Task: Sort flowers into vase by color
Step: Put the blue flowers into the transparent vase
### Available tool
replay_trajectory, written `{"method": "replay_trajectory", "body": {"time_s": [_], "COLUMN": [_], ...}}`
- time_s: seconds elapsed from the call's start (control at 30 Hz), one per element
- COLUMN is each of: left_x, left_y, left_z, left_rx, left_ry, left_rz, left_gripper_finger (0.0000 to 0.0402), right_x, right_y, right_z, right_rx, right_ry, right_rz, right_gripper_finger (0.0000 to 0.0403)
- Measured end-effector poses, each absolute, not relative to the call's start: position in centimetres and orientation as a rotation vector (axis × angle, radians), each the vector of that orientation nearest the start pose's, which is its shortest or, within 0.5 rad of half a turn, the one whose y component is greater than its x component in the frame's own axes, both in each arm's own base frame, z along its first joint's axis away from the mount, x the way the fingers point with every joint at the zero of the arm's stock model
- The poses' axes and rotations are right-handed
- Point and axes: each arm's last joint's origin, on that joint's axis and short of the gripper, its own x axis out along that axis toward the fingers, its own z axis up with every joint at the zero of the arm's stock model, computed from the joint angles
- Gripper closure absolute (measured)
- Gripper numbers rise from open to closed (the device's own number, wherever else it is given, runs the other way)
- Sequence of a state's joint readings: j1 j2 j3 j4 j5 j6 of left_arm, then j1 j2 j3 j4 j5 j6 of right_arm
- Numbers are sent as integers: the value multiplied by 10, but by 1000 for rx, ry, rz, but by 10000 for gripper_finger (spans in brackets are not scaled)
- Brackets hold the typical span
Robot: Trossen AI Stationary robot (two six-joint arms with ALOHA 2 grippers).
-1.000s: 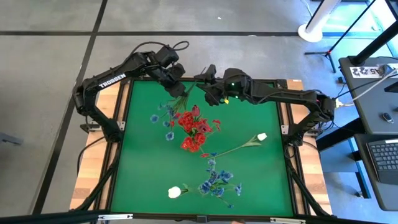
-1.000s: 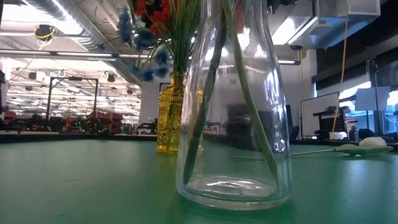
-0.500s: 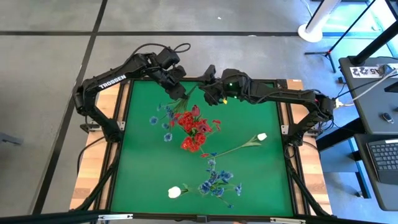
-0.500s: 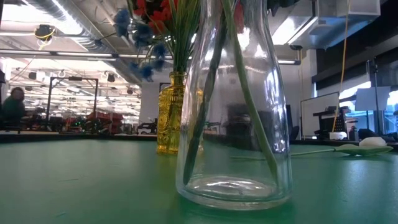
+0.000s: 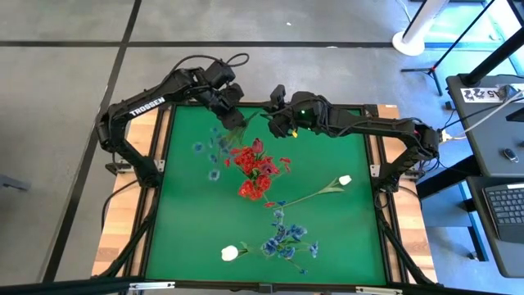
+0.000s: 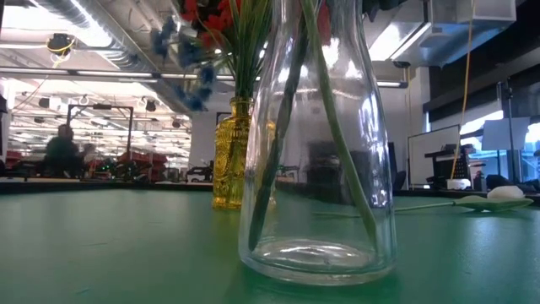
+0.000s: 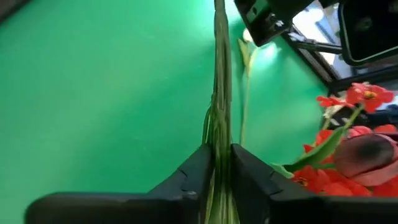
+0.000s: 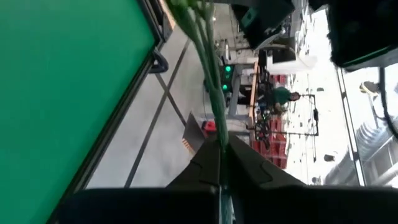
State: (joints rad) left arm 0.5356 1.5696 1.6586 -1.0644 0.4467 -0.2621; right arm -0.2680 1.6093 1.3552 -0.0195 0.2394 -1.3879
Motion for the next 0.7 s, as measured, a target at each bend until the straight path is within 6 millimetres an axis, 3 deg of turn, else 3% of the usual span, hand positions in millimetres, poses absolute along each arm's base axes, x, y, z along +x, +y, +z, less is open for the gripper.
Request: {"method": "replay_trajectory", "body": {"time_s": [0.17,0.4,0.53,0.7], "left_x": [270,257,239,201], "left_y": [150,141,125,96], "left_z": [392,449,488,526], "left_rx": [-638,-496,-398,-290], "left_ry": [811,687,618,507], "left_rz": [270,375,436,506], "left_gripper_finger": [320,289,276,271], "right_x": [358,357,353,333], "right_y": [-107,-109,-111,-117], "right_z": [338,338,341,361], "right_rx": [-1326,-1285,-1252,-1122], "right_ry": [616,663,697,655], "right_rz": [-278,-349,-423,-526], "right_gripper_finger": [394,397,397,397]}}
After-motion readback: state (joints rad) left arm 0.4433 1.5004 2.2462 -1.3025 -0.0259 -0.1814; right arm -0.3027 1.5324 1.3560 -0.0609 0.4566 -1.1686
